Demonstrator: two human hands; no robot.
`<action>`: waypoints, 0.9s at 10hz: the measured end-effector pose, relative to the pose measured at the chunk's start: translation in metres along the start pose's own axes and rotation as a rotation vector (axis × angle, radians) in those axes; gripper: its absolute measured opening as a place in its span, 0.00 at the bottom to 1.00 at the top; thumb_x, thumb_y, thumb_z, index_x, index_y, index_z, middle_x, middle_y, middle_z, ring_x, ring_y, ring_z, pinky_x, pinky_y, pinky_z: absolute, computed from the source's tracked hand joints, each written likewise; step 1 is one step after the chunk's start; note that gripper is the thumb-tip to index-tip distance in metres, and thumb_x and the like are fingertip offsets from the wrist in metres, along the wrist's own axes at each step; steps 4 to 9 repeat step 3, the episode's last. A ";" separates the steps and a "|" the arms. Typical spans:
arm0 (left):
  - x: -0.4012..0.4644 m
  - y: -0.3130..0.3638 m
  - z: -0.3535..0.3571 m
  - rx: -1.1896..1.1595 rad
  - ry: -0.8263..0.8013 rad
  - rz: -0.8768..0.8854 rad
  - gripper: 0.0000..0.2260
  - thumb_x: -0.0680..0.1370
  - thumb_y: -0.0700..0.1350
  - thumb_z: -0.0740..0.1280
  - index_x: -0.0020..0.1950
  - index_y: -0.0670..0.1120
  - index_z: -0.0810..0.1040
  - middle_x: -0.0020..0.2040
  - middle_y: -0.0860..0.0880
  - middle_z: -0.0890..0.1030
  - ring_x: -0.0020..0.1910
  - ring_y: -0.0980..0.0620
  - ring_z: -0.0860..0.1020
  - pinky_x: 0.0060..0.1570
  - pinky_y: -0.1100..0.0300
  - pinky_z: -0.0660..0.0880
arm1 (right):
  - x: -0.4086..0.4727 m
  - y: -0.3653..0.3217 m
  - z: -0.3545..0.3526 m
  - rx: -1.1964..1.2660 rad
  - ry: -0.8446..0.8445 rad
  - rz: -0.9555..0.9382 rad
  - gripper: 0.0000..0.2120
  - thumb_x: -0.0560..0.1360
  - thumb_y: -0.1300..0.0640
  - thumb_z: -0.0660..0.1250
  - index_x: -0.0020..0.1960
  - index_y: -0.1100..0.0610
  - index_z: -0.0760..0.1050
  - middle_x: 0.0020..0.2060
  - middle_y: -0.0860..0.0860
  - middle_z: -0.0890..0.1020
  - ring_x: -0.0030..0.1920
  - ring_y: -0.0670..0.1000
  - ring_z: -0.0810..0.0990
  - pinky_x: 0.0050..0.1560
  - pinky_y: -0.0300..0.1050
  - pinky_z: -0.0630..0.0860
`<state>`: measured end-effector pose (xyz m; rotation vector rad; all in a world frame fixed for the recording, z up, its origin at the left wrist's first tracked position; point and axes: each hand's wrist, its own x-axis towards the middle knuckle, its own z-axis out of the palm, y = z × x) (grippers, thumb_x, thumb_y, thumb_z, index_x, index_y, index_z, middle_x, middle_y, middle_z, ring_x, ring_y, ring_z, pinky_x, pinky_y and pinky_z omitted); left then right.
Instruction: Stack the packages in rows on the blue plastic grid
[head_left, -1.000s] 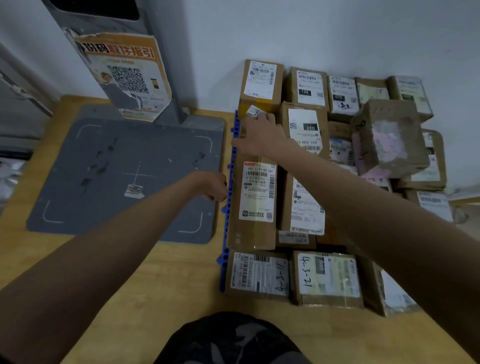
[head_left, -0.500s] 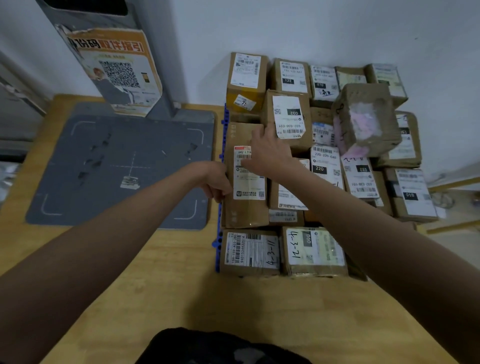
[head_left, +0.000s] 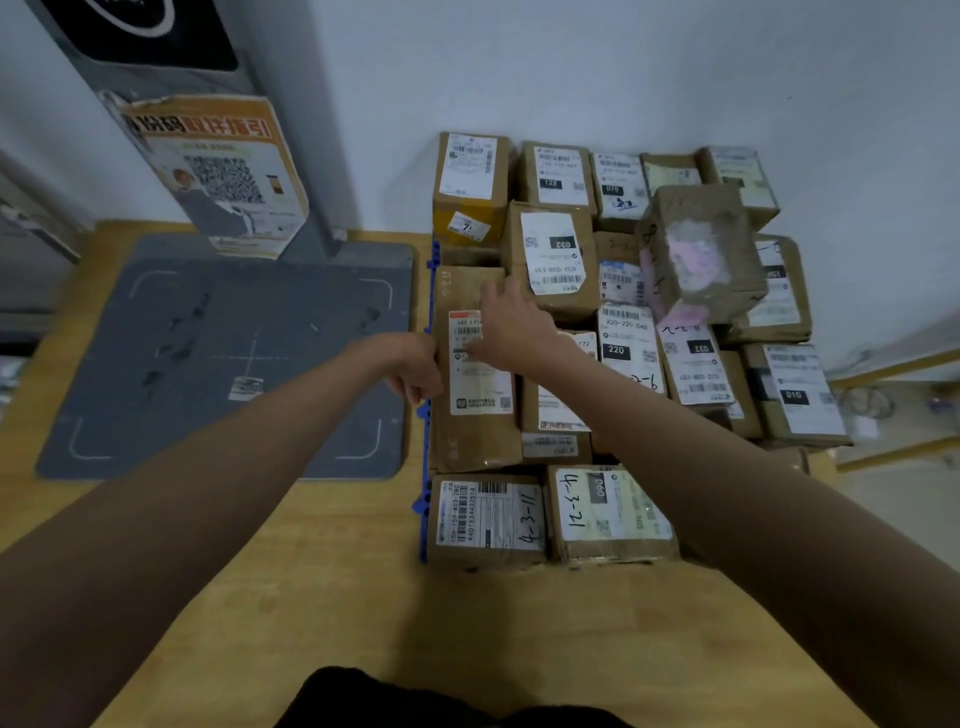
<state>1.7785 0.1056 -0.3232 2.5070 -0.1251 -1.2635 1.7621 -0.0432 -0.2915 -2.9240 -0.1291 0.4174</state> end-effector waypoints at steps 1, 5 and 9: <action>-0.006 0.003 -0.004 0.060 0.007 -0.015 0.03 0.73 0.40 0.67 0.42 0.47 0.75 0.36 0.50 0.84 0.36 0.56 0.83 0.32 0.63 0.78 | -0.005 0.002 -0.003 0.008 0.023 -0.004 0.33 0.74 0.50 0.72 0.71 0.58 0.60 0.69 0.59 0.64 0.61 0.63 0.76 0.48 0.52 0.69; -0.022 0.003 -0.006 0.195 0.075 -0.002 0.05 0.73 0.44 0.65 0.40 0.45 0.79 0.38 0.47 0.82 0.36 0.50 0.78 0.38 0.59 0.77 | -0.023 0.011 -0.003 0.009 -0.050 0.017 0.32 0.74 0.48 0.70 0.73 0.57 0.62 0.74 0.60 0.59 0.63 0.64 0.75 0.54 0.57 0.73; -0.022 0.003 -0.006 0.195 0.075 -0.002 0.05 0.73 0.44 0.65 0.40 0.45 0.79 0.38 0.47 0.82 0.36 0.50 0.78 0.38 0.59 0.77 | -0.023 0.011 -0.003 0.009 -0.050 0.017 0.32 0.74 0.48 0.70 0.73 0.57 0.62 0.74 0.60 0.59 0.63 0.64 0.75 0.54 0.57 0.73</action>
